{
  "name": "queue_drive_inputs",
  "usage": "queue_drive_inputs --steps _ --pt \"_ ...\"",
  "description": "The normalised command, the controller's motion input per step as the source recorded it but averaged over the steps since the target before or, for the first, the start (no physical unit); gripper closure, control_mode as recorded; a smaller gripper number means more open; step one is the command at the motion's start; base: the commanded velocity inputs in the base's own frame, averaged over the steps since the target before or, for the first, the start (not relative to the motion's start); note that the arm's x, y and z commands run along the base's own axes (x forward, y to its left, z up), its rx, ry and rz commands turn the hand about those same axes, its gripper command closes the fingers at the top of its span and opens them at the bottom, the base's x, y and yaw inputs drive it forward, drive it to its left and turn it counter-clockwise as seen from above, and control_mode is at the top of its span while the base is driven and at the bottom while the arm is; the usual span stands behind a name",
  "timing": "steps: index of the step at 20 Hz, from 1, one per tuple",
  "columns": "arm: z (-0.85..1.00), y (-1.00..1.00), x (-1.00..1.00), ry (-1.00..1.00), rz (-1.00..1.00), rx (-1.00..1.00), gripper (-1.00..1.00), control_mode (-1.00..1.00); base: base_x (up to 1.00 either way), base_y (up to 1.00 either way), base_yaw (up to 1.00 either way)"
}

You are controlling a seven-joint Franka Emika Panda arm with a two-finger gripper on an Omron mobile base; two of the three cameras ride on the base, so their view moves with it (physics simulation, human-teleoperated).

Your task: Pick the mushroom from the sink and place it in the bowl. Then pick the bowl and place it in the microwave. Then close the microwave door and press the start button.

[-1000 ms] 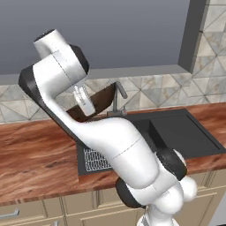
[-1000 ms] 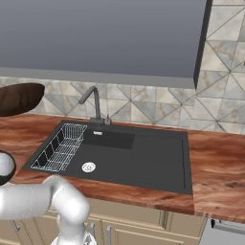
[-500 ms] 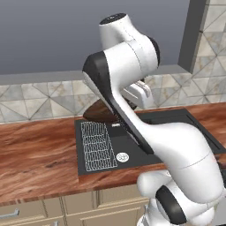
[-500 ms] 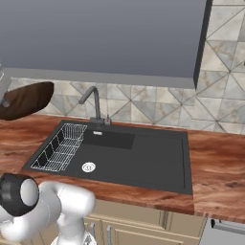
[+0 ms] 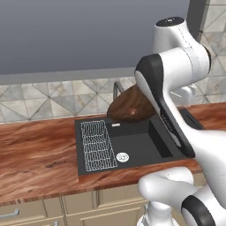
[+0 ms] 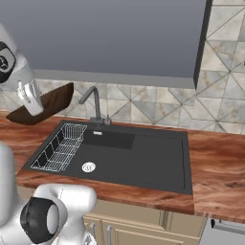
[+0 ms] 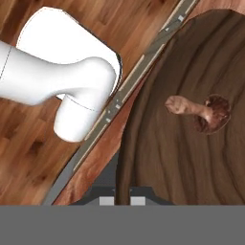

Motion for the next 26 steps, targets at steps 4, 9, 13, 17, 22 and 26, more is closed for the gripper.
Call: queue_drive_inputs --steps 4,9,13,17,22,26 --pt "0.01 -0.35 0.1 0.0 0.05 0.03 1.0 -1.0 0.0 0.0 0.0" --pt "-0.05 -0.09 0.01 -0.1 0.01 0.12 1.0 -1.0 0.0 0.0 0.0" --pt "0.0 -0.2 0.0 -0.08 -0.02 0.34 1.0 -1.0 0.0 0.0 0.0" --pt "0.0 -0.05 0.0 -0.07 -0.14 0.26 1.0 -1.0 0.0 0.0 0.0" --pt "0.0 0.01 0.0 -0.02 -0.3 0.09 1.0 -1.0 0.0 0.0 0.0" --pt "0.0 0.05 0.0 0.0 -0.41 0.0 1.0 -1.0 0.0 0.0 0.0"
